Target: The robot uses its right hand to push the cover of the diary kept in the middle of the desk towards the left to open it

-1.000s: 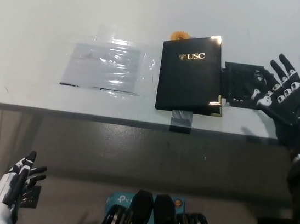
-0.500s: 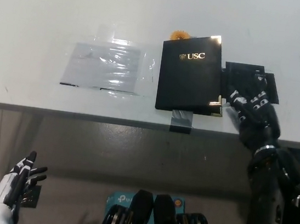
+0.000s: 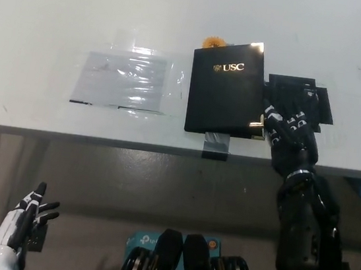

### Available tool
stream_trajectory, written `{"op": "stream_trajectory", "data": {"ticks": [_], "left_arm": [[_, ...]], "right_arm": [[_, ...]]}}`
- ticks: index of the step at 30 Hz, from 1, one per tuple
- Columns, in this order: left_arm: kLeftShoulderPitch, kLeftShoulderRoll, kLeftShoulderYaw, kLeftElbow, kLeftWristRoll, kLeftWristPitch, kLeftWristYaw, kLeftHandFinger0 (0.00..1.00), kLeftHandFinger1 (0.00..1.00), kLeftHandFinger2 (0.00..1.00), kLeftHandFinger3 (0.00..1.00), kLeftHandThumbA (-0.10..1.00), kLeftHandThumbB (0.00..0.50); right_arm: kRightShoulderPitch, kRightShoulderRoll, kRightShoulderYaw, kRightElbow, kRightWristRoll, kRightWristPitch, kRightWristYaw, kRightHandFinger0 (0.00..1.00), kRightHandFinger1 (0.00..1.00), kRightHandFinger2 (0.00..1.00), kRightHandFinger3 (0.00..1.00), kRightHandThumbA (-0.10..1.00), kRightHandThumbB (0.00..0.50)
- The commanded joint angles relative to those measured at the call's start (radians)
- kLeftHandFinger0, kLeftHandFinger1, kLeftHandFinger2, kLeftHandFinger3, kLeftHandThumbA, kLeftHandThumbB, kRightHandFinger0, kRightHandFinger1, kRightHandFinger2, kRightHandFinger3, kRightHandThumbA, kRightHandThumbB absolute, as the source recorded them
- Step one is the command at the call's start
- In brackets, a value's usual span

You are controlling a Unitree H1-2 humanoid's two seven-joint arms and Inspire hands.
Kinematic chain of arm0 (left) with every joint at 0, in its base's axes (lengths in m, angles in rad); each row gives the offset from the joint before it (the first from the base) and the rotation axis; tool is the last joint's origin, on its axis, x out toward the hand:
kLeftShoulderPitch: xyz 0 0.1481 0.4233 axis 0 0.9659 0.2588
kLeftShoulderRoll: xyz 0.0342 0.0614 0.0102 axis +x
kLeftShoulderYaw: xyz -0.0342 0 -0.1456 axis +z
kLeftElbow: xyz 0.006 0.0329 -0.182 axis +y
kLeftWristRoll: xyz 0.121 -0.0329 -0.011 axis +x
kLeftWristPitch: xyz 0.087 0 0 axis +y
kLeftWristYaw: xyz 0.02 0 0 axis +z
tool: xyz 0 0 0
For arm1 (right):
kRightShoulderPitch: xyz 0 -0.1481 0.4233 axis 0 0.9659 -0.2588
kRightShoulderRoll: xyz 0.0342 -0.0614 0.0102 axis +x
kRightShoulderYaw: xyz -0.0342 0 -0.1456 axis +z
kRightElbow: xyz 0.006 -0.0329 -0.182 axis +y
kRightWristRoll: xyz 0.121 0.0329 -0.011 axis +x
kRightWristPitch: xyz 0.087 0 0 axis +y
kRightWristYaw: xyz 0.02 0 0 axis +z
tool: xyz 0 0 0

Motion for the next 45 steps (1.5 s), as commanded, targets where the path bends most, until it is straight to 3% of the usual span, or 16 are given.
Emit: {"op": "stream_trajectory", "data": {"ticks": [1,9,11,17,20,23,34,36,39,41,43,45], "left_arm": [[0.003,0.001,-0.011,-0.02,0.001,-0.013,0.011,1.0,0.77,0.75,0.95,0.86,0.224],[0.006,0.007,-0.013,-0.017,-0.006,-0.018,0.005,1.0,0.79,0.76,0.97,0.89,0.223],[-0.001,0.007,-0.014,-0.017,-0.003,-0.009,0.009,1.0,0.78,0.76,0.96,0.89,0.244],[0.002,0.006,-0.02,-0.012,0.004,-0.021,0.014,0.99,0.75,0.72,0.92,0.9,0.275],[0.0,0.007,-0.023,-0.02,0.005,-0.008,0.014,0.97,0.74,0.73,0.94,0.88,0.246],[-0.003,0.007,-0.026,-0.015,0.005,-0.013,0.012,0.98,0.75,0.74,0.95,0.89,0.25],[0.001,0.006,-0.039,-0.023,0.009,0.0,0.011,0.99,0.78,0.75,0.93,0.87,0.247],[0.004,0.009,-0.045,-0.022,0.013,-0.007,0.009,1.0,0.79,0.77,0.94,0.88,0.237],[-0.002,0.011,-0.05,-0.018,0.016,-0.002,0.009,1.0,0.8,0.78,0.95,0.89,0.243],[-0.006,0.009,-0.049,-0.016,0.011,0.004,0.009,1.0,0.8,0.79,0.95,0.89,0.247],[-0.006,0.01,-0.053,-0.015,0.018,0.0,0.012,0.99,0.76,0.75,0.92,0.89,0.243],[-0.005,0.009,-0.054,-0.015,0.022,0.005,0.015,0.98,0.75,0.74,0.9,0.88,0.232]], "right_arm": [[-0.069,0.031,0.022,0.029,0.007,-0.047,-0.019,1.0,1.0,1.0,1.0,0.83,0.195],[-0.141,0.052,0.063,0.076,-0.01,-0.045,-0.037,0.92,0.96,0.98,1.0,0.82,0.217],[-0.153,0.059,0.074,0.09,-0.012,-0.054,-0.037,0.87,0.94,0.96,1.0,0.8,0.23],[-0.154,0.078,0.119,0.099,-0.036,-0.045,-0.039,0.89,0.96,0.98,1.0,0.84,0.211],[-0.133,0.105,0.139,0.099,-0.04,-0.04,-0.045,0.87,0.94,0.96,1.0,0.83,0.17],[-0.116,0.117,0.152,0.098,-0.043,-0.044,-0.041,0.88,0.95,0.96,1.0,0.82,0.168],[-0.101,0.159,0.219,0.059,-0.069,-0.044,-0.028,0.92,0.95,0.97,1.0,0.82,0.191],[-0.11,0.161,0.238,0.045,-0.075,-0.041,-0.023,0.9,0.95,0.97,1.0,0.83,0.235],[-0.133,0.161,0.267,0.031,-0.089,-0.037,-0.02,0.85,0.93,0.96,1.0,0.83,0.258],[-0.143,0.161,0.284,0.022,-0.093,-0.035,-0.015,0.82,0.91,0.95,1.0,0.84,0.253],[-0.153,0.155,0.333,0.024,-0.124,-0.061,0.014,0.86,0.94,0.99,1.0,0.9,0.197],[-0.155,0.157,0.348,0.023,-0.125,-0.064,0.01,0.85,0.93,0.99,1.0,0.89,0.209]]}}
